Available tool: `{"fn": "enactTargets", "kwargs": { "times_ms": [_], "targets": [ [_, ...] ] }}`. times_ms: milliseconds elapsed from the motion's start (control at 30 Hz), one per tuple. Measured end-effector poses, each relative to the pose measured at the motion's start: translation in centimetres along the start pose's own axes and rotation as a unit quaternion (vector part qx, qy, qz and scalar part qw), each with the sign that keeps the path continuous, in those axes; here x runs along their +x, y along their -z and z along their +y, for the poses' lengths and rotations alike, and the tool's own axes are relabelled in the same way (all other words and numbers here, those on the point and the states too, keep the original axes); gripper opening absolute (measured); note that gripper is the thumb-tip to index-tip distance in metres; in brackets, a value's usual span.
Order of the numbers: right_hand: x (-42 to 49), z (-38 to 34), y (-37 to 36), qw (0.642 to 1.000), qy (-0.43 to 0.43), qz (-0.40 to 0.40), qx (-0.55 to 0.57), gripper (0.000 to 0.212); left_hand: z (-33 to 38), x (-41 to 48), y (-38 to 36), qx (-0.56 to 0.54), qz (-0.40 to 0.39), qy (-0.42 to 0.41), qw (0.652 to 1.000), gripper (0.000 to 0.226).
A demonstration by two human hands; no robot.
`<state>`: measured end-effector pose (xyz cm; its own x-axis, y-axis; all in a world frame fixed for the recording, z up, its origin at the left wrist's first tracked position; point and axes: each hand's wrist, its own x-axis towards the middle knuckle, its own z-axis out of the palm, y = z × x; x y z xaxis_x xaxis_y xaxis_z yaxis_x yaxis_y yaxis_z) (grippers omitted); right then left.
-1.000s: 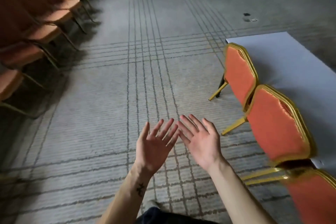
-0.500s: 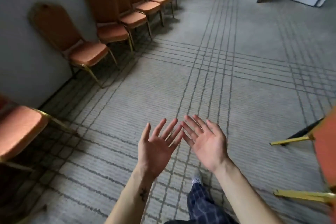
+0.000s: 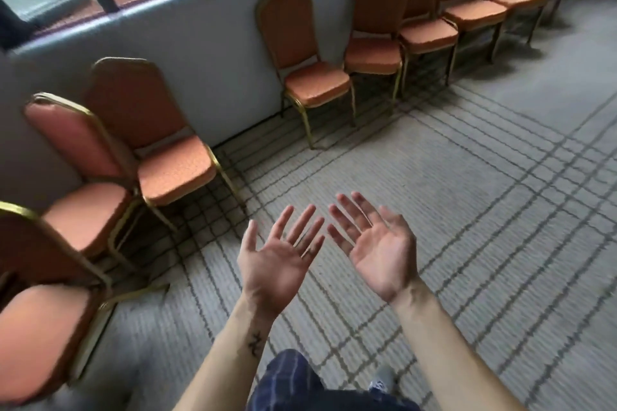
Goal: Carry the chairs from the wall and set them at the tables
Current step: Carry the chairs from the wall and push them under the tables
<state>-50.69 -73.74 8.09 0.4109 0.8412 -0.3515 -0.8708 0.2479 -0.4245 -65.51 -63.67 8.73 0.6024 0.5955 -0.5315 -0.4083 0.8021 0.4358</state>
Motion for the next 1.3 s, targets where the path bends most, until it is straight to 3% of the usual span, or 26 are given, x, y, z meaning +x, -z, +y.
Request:
{"fn": "enactTargets", "kwargs": {
  "times_ms": [233, 367, 800, 1067, 1300],
  "targets": [
    [10.0, -1.8, -2.7, 0.995, -0.067, -0.047, -0.052, 0.06, 3.1, 7.0, -3.3, -0.039, 0.023, -0.061, 0.997, 0.074],
    [17.9, -3.4, -4.2, 0.996, -0.07, -0.017, -0.048, 0.058, 6.6, 14.3, -4.0, -0.009, 0.038, -0.069, 0.997, 0.074],
    [41.1, -7.5, -15.2, 0.996, -0.058, -0.015, -0.064, 0.057, 22.8, 34.7, -10.7, 0.0, -0.027, -0.057, 0.998, 0.074],
    [54.7, -8.6, -19.3, 0.99, -0.092, -0.02, -0.103, 0.056, 29.8, 45.3, -11.6, -0.047, 0.014, -0.083, 0.995, 0.074],
    [69.6, -8.6, -23.9, 0.977, -0.178, -0.035, -0.111, 0.056, 37.3, 54.7, -14.0, -0.074, 0.065, -0.139, 0.985, 0.074]
  ]
}}
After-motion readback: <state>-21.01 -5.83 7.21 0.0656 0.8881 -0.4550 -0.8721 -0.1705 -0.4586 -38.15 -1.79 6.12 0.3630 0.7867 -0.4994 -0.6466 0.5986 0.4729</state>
